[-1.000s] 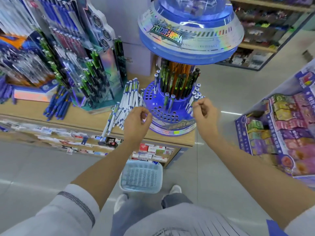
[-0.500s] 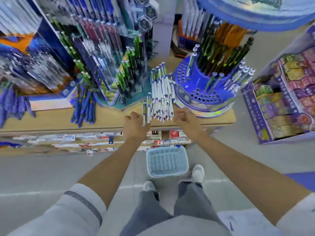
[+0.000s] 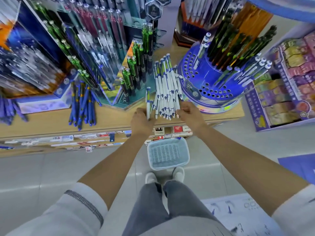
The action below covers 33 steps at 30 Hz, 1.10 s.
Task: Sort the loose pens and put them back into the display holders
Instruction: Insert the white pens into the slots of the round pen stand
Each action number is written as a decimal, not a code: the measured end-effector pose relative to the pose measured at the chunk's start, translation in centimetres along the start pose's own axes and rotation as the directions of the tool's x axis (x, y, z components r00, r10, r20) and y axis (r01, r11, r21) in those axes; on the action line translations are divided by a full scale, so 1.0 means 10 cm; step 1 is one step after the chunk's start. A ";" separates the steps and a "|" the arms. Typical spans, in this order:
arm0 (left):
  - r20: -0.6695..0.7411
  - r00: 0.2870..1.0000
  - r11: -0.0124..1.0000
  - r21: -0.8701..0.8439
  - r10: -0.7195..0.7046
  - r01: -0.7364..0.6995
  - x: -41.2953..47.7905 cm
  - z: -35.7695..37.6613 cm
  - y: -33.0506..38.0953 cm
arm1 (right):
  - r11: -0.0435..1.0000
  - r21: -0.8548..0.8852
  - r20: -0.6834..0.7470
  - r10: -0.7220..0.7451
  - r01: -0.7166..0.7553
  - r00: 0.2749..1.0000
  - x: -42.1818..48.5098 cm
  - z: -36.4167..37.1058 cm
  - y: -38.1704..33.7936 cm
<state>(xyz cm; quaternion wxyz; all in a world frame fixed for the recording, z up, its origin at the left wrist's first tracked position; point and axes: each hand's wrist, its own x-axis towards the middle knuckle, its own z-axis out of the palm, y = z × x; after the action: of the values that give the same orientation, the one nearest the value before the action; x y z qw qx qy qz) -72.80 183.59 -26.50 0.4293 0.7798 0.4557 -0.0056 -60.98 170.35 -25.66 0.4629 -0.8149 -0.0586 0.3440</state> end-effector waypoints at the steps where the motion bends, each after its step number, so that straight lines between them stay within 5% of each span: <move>1: 0.034 0.999 0.999 -0.028 -0.027 0.028 -0.02 -0.03 0.02 | 1.000 -0.008 0.002 -0.007 0.007 1.000 -0.01 -0.01 -0.01; 15: 0.112 0.973 0.852 -0.470 -0.203 0.232 -0.17 0.03 -0.01 | 0.993 0.100 0.032 0.061 -0.064 0.998 0.01 -0.01 -0.16; 20: 0.135 0.969 0.802 -0.544 -0.206 0.246 -0.26 0.05 0.02 | 0.998 -0.051 -0.001 -0.035 0.035 0.999 0.00 -0.04 -0.13; 25: 0.189 0.979 0.792 -0.585 -0.076 0.174 -0.38 0.05 0.10 | 0.988 0.038 -0.067 -0.145 0.148 0.987 -0.13 -0.13 -0.05; 30: 0.405 0.900 0.869 -0.490 0.161 0.065 -0.59 0.07 0.22 | 0.959 0.271 0.292 -0.166 0.085 0.942 -0.33 -0.11 -0.14; 33: 0.472 0.858 0.898 -0.440 0.203 0.030 -0.68 0.06 0.29 | 0.945 0.316 0.235 -0.165 0.085 0.958 -0.41 -0.14 -0.10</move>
<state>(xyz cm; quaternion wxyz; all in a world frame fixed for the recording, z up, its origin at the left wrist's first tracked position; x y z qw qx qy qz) -74.43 177.74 -22.23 0.6953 0.6558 0.2801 -0.0892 -62.98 168.19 -22.32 0.5917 -0.6769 -0.1172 0.4218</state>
